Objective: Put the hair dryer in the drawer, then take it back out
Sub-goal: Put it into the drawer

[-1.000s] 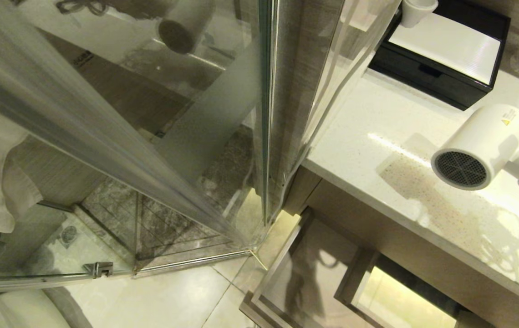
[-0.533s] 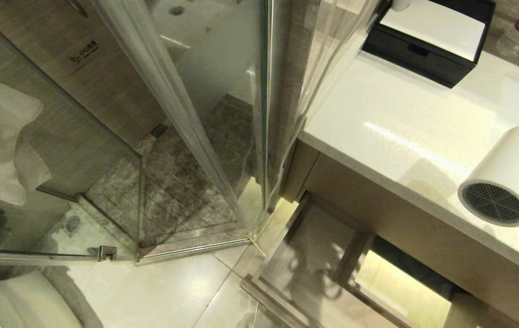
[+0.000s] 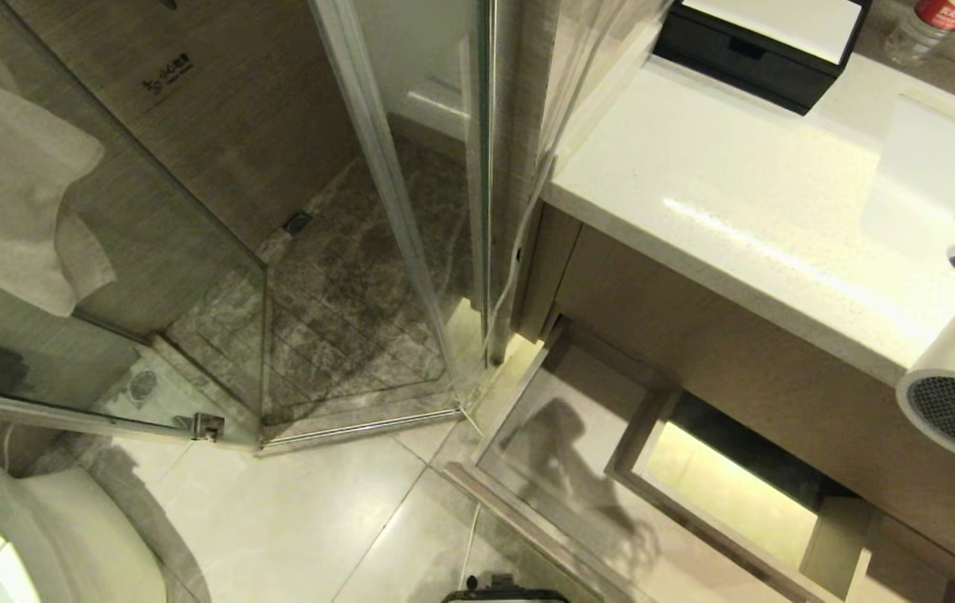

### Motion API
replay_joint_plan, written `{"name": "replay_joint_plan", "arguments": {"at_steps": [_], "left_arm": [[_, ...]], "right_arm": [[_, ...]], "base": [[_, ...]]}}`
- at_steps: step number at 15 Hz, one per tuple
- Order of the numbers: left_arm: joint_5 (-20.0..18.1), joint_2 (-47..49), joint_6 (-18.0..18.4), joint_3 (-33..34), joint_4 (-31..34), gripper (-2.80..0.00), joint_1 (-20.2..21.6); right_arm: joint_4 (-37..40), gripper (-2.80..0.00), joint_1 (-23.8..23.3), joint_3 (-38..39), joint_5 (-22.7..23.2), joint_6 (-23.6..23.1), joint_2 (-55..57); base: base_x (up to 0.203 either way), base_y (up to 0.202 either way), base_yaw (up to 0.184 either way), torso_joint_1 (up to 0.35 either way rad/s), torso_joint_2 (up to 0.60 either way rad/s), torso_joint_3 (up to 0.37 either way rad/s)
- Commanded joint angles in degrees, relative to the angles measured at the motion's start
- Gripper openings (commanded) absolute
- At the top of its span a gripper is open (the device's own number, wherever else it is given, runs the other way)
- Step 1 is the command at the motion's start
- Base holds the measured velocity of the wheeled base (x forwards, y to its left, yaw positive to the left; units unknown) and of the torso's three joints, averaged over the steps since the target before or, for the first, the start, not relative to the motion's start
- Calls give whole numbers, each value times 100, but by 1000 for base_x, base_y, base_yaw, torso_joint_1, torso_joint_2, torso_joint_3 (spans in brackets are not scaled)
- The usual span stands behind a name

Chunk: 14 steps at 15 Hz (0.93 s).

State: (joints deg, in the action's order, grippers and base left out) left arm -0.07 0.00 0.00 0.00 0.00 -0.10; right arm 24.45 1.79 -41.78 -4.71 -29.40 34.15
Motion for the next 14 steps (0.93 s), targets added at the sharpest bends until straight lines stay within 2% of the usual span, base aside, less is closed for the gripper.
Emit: {"name": "replay_joint_plan", "arguments": {"at_steps": [1, 4, 14], "left_arm": [[-1, 0, 0, 9, 0, -280, 1], [-1, 0, 0, 9, 0, -280, 1], [-1, 0, 0, 9, 0, -280, 1]], "right_arm": [[7, -280, 5, 126, -4, 22, -418], [-1, -280, 5, 189, -4, 164, -453], [-10, -280, 5, 291, -4, 233, -513]], "base": [[0, 0, 0, -280, 100, -202], [0, 0, 0, -284, 63, -208], [0, 0, 0, -233, -16, -254]]}}
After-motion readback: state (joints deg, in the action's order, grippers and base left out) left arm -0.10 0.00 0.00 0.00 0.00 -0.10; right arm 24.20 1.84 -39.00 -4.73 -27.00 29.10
